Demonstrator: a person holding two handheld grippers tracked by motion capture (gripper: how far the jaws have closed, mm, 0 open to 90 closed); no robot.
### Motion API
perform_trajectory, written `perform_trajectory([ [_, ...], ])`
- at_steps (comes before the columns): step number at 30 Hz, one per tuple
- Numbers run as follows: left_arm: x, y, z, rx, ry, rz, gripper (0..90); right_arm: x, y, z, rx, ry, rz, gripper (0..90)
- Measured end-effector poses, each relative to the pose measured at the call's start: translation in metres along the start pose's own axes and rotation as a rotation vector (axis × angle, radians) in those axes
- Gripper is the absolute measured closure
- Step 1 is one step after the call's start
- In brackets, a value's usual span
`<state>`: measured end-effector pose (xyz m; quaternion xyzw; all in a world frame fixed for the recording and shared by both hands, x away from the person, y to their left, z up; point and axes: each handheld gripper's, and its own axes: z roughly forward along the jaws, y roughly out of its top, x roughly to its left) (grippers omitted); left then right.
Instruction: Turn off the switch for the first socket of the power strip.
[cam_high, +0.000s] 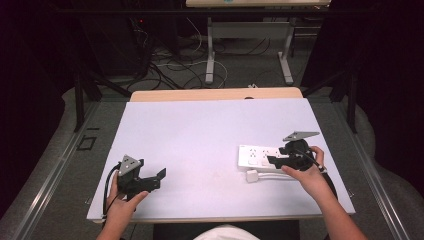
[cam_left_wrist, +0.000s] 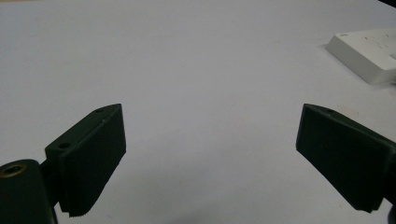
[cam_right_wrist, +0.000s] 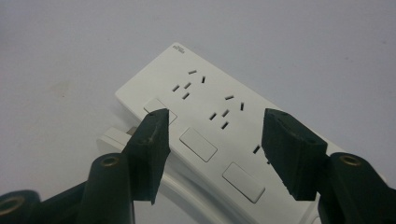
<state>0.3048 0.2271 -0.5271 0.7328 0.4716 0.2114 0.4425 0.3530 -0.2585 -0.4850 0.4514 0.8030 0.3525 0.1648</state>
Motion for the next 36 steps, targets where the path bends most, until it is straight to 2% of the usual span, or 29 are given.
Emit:
perform_trajectory([
  [3, 0.0, 0.0001, -0.0001, 0.0, 0.0, 0.002, 8.1, -0.0007, 0.0005, -0.0018, -0.003, -0.008, 0.004, 38.7],
  [7, 0.0, 0.0, -0.0001, 0.0, 0.0, 0.002, 8.1, -0.0013, -0.0001, -0.0032, 0.01, -0.018, 0.011, 29.7],
  [13, -0.0002, 0.0, 0.0, 0.0, 0.0, 0.001, 8.1, -0.0042, -0.001, -0.0046, -0.003, -0.034, 0.03, 16.0],
  [15, -0.0002, 0.0, -0.0001, 0.0, 0.0, 0.001, 8.1, -0.0049, -0.0014, -0.0056, -0.011, -0.039, 0.039, 14.3],
  [19, -0.0001, 0.0, 0.0, 0.0, -0.001, 0.001, 8.1, -0.0057, -0.003, -0.0059, -0.023, -0.034, 0.045, 0.9],
  [36, -0.0001, 0.0, 0.0, -0.002, 0.001, -0.007, 8.1, -0.0012, -0.0033, -0.0067, -0.038, -0.036, 0.024, 0.0],
])
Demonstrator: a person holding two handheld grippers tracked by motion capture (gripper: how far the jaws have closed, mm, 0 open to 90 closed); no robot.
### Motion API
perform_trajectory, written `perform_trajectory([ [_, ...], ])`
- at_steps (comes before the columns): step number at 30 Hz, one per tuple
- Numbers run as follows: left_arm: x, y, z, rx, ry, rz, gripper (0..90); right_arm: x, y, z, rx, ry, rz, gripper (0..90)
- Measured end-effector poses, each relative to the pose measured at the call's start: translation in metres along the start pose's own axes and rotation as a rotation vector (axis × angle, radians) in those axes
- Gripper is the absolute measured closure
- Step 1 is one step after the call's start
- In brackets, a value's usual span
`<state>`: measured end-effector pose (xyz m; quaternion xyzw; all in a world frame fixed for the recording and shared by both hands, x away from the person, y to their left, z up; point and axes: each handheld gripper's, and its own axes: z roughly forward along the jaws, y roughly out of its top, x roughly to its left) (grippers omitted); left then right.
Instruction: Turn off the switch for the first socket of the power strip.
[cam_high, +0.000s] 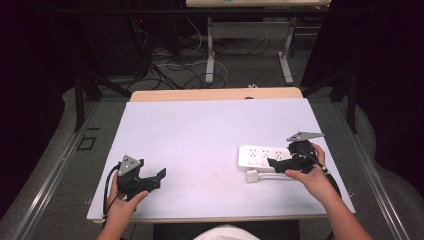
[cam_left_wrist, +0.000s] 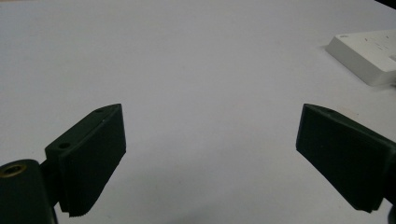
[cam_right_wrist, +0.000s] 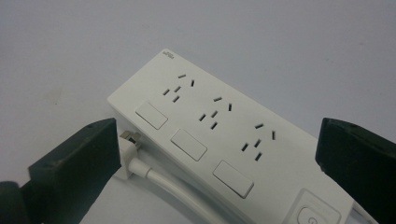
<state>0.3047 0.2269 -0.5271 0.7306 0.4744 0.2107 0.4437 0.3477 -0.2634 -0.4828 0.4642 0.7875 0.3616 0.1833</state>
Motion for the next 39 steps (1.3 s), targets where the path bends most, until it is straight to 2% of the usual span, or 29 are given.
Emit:
perform_trajectory([
  [16, 0.0, 0.0, 0.0, -0.005, 0.005, 0.0, 7.7, -0.001, -0.002, -0.011, -0.03, -0.008, -0.02, 0.0],
  [31, -0.001, 0.0, 0.0, -0.009, 0.006, 0.02, 3.8, -0.014, -0.015, -0.033, -0.074, -0.038, 0.02, 0.0],
  [39, -0.001, -0.001, 0.002, -0.003, -0.008, 0.005, 0.2, -0.026, -0.029, -0.046, -0.103, -0.06, 0.038, 0.0],
])
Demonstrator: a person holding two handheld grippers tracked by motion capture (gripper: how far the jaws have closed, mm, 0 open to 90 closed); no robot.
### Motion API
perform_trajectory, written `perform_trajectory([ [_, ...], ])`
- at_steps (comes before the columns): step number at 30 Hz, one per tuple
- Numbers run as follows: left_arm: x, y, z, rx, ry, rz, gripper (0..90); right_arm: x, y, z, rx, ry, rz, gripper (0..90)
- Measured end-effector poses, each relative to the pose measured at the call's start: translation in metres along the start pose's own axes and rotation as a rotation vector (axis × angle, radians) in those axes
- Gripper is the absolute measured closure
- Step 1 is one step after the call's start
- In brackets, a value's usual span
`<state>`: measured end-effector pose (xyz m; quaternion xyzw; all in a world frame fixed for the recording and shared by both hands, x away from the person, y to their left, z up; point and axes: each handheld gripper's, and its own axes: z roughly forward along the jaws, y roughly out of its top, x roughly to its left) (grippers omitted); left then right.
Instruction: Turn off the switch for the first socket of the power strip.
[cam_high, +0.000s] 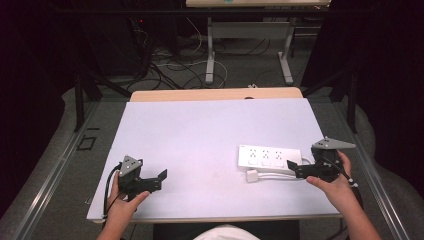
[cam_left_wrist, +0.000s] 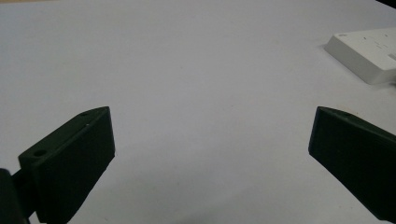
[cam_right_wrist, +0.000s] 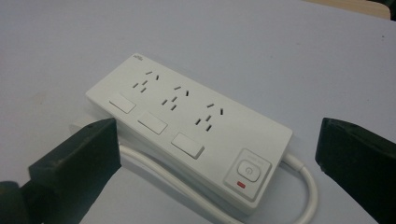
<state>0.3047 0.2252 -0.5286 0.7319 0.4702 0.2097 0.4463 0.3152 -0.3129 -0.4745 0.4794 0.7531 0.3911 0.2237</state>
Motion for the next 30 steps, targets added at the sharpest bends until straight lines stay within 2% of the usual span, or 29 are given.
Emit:
perform_trajectory([
  [5, 0.0, 0.0, 0.0, 0.003, 0.001, -0.001, 0.2, -0.008, -0.008, -0.008, -0.014, -0.018, 0.01, 0.0],
  [10, 0.001, 0.0, -0.001, 0.0, 0.005, 0.001, 0.2, -0.014, -0.016, -0.014, -0.046, -0.019, 0.024, 0.0],
  [14, 0.001, 0.0, -0.001, -0.002, 0.009, -0.007, 0.2, -0.019, -0.022, -0.02, -0.075, -0.038, 0.038, 0.0],
  [16, 0.001, -0.001, -0.001, -0.005, 0.008, -0.009, 0.2, -0.021, -0.025, -0.023, -0.087, -0.034, 0.035, 0.0],
  [17, 0.001, -0.001, -0.001, -0.005, 0.007, -0.009, 0.2, -0.023, -0.027, -0.024, -0.097, -0.046, 0.031, 0.0],
  [24, 0.001, -0.001, -0.001, -0.006, 0.005, -0.008, 0.2, -0.033, -0.04, -0.03, -0.141, -0.047, 0.072, 0.0],
  [25, 0.001, -0.001, -0.001, -0.007, 0.006, -0.008, 0.3, -0.033, -0.042, -0.03, -0.144, -0.062, 0.085, 0.0],
  [27, 0.001, -0.001, -0.001, -0.011, 0.005, -0.012, 0.3, -0.036, -0.045, -0.032, -0.15, -0.056, 0.087, 0.0],
  [28, 0.001, -0.001, -0.001, -0.013, 0.005, -0.014, 0.3, -0.036, -0.046, -0.032, -0.15, -0.074, 0.097, 0.0],
  [30, 0.002, -0.001, -0.001, -0.008, 0.004, -0.008, 0.2, -0.039, -0.049, -0.033, -0.158, -0.074, 0.1, 0.0],
])
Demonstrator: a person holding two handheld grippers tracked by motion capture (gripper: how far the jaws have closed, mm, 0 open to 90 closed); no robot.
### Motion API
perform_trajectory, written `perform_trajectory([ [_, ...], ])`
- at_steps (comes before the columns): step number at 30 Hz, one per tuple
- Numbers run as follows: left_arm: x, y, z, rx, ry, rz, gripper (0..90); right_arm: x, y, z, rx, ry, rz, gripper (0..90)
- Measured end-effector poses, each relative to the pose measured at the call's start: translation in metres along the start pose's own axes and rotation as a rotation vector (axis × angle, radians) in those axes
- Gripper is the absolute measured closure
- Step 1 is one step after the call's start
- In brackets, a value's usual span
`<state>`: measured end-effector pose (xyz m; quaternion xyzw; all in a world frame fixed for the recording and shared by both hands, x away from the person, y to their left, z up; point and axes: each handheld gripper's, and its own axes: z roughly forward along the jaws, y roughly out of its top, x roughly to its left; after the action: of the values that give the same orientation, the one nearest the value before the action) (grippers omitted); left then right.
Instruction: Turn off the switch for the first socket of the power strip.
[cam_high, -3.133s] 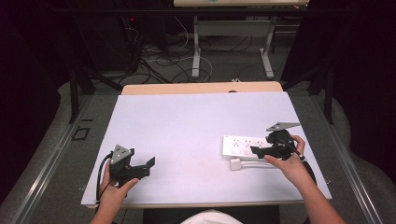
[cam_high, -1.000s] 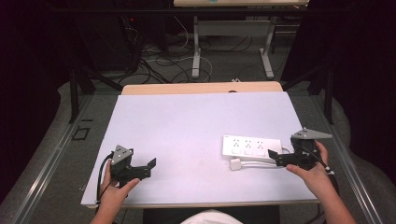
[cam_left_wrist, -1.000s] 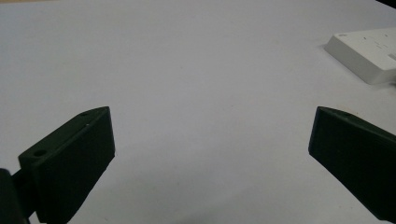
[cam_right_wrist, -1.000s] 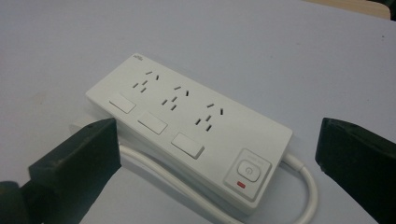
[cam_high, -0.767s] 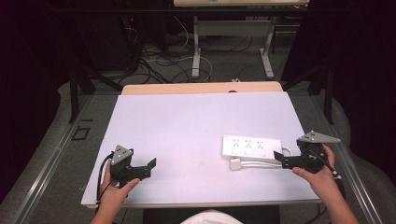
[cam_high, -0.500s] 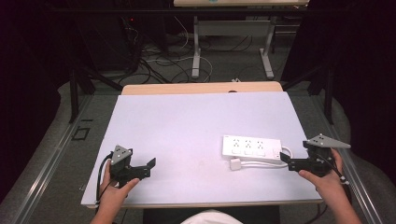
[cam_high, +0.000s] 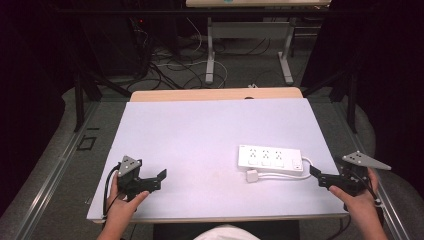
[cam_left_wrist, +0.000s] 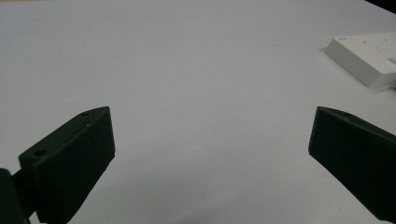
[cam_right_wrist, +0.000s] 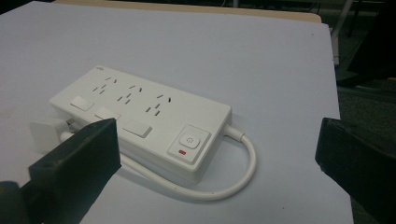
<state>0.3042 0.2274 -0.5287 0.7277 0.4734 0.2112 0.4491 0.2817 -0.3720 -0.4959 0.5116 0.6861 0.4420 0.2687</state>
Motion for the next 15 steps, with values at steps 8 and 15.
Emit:
perform_trajectory([
  [8, 0.0, 0.0, 0.0, -0.013, 0.0, -0.008, 0.2, -0.01, -0.013, 0.004, -0.016, -0.007, 0.024, 0.0],
  [15, 0.0, -0.001, -0.001, -0.015, -0.009, 0.009, 0.1, -0.016, -0.026, 0.006, -0.005, -0.017, 0.032, 0.0],
])
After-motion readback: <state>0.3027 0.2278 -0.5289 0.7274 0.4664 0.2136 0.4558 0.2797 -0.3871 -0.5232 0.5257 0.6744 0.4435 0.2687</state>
